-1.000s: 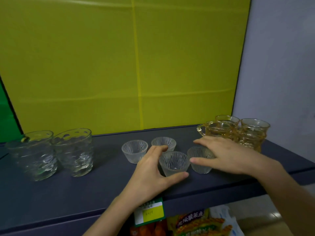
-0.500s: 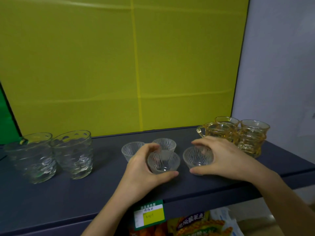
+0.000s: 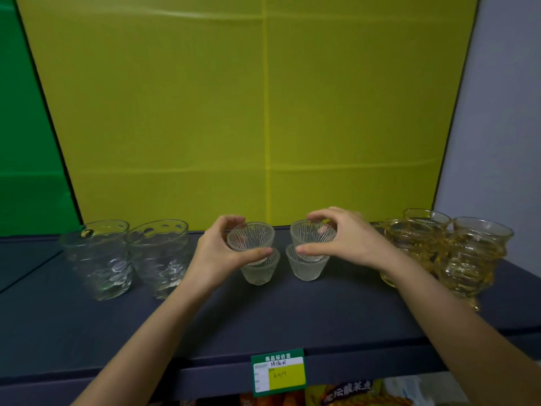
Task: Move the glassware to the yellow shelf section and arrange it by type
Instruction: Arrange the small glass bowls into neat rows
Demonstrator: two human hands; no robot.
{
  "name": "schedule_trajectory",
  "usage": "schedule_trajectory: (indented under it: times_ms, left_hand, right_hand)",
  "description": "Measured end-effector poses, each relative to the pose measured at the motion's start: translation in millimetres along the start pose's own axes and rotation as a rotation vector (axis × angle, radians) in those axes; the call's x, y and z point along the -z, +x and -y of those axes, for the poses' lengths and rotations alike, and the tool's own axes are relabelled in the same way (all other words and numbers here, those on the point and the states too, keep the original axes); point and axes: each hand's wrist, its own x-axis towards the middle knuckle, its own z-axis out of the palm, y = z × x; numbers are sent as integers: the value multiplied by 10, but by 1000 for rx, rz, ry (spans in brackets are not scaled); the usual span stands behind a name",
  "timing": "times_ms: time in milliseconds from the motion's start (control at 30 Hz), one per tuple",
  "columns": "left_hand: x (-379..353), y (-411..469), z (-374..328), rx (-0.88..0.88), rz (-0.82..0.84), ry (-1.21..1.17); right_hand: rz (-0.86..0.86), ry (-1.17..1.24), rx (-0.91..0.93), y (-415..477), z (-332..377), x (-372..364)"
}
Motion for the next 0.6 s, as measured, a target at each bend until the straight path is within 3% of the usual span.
schedule_trajectory:
  times_ms: [600]
  left_hand:
    - [-102, -27, 202, 111, 205, -36]
  right_hand:
    - [94, 52, -65, -25, -111, -298]
